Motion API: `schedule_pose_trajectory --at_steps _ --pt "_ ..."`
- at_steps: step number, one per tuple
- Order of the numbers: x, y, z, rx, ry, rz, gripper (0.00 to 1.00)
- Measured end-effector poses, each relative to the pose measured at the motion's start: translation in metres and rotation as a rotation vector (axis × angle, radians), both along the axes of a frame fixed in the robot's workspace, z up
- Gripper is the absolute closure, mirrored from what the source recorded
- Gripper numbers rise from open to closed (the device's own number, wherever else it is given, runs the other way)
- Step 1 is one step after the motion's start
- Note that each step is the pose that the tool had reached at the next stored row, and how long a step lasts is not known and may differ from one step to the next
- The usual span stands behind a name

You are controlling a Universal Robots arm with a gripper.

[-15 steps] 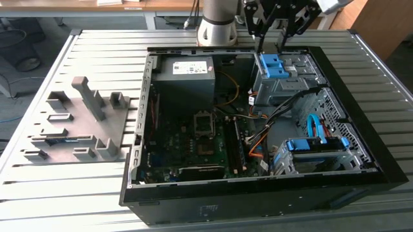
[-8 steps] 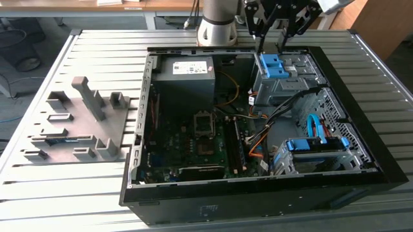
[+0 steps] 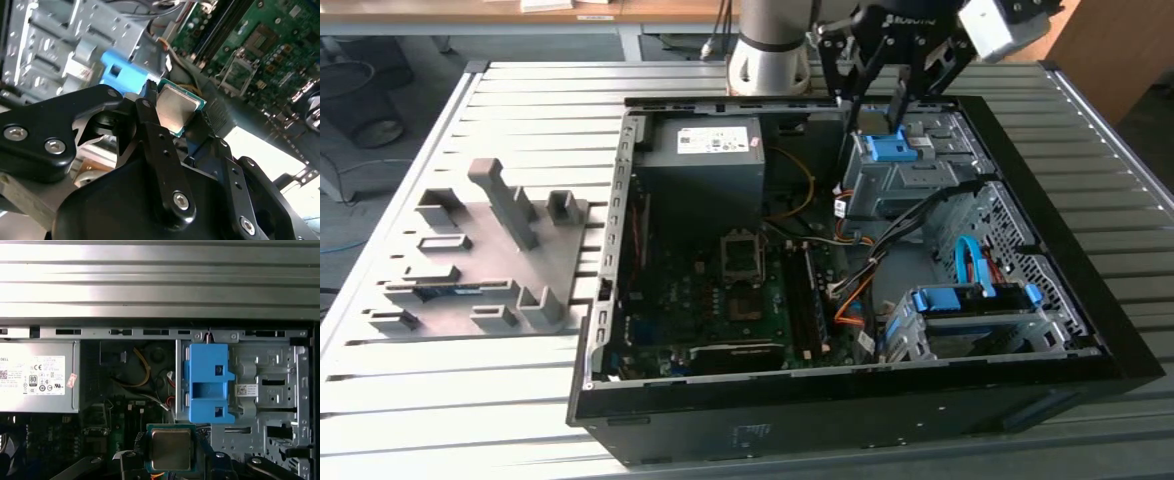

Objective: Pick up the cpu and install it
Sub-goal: 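Pick up the cpu and move it towards the insertion slot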

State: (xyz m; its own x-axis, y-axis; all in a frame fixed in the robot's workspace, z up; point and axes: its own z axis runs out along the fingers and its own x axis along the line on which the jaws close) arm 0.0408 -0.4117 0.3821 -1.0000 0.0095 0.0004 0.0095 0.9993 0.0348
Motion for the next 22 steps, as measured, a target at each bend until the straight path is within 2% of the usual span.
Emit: schedule_pose_trajectory --at_steps 3,7,22 --pt "-0.005 -0.0081 -0.0056 0.0002 0.0017 0.000 0.53" --pt "-0.017 -0.0140 -0.0129 0.0001 0.0021 0.000 0.53" --pt "-0.063 -0.0261 -0.0400 0.0000 0.0021 0.000 0.53"
